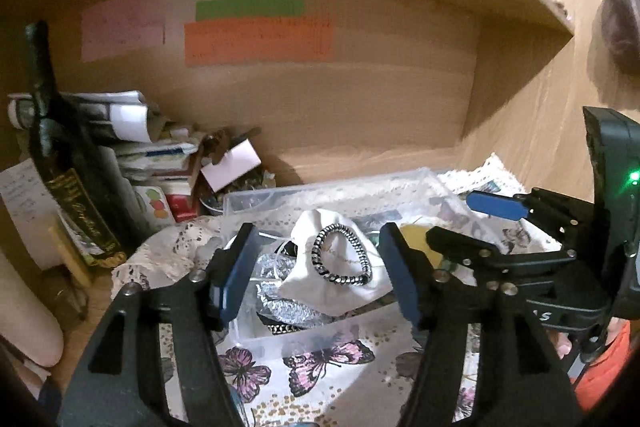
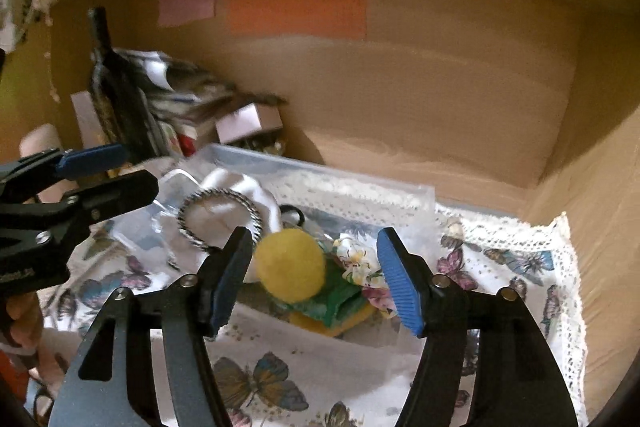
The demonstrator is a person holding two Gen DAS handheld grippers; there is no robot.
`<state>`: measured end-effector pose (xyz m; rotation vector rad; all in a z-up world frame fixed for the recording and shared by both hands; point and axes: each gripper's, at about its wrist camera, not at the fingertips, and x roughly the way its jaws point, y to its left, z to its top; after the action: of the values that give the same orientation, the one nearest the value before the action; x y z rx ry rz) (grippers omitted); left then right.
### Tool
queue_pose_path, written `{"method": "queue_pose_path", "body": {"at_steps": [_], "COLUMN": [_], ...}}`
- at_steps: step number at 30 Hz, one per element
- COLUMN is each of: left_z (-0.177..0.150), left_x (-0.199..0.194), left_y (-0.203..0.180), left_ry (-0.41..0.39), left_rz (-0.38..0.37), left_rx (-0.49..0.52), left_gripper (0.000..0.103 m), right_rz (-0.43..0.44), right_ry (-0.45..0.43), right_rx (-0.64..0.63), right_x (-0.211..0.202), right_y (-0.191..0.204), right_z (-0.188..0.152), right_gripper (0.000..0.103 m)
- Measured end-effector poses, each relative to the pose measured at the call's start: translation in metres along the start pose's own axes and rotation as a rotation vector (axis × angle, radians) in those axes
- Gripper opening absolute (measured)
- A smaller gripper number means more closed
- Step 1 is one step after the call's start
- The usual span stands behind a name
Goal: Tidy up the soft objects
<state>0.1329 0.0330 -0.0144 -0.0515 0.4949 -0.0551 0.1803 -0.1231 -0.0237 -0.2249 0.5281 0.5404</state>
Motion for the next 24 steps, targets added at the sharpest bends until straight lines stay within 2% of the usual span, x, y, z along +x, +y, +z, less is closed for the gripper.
{"method": "queue_pose_path", "body": {"at_steps": [2,6,7,11,12,14,18,24], "left_z": [0.000,-0.003,-0.004,-0.007,-0.008,-0.013,-0.019,-0.026], "left_x": [-0.012,-0.034,-0.039,-0.056,-0.060,-0.070,-0.087,-0.103], "left_y": [0.000,0.000,0.000,-0.003,-0.004,-0.006,-0.011,-0.019], "left_ry": [-0.024,-0.075,-0.087,-0.129,-0.139,-0.165,-0.216,-0.254], "left_rz": [-0.005,-0.009,-0.010,-0.017,-0.019,-0.028,-0.009,0.003], "left_rx": [-0.002,-0.007,-0.007,-0.008,-0.006,-0.001,0.009,0.024], "left_gripper": [0.065,0.069,0.071,0.080,0.084,0.090,0.100,0.103], "right_rz": [0.003,0.012,0.010,0.007,0.010,0.015,0.024,0.026], "right_ry": [-0.037,-0.114,-0.129,-0.192,-0.207,-0.233,-0.252,-0.257], "right_rx": [-0.003,-0.001,-0.002,-0.003,0.001,0.012,0.030,0.045], "right_x": [-0.016,-0.048,-0.054,-0.079,-0.084,-0.093,-0.100,-0.105], "right_y": [0.002,0.005,0.005,0.009,0.009,0.010,0.012,0.014], "right_z": [0.000,-0.002,-0.003,-0.006,-0.007,-0.009,-0.013,-0.020], "right_gripper": [0.062,0.074,0.074,0.077,0.082,0.086,0.087,0.090]}}
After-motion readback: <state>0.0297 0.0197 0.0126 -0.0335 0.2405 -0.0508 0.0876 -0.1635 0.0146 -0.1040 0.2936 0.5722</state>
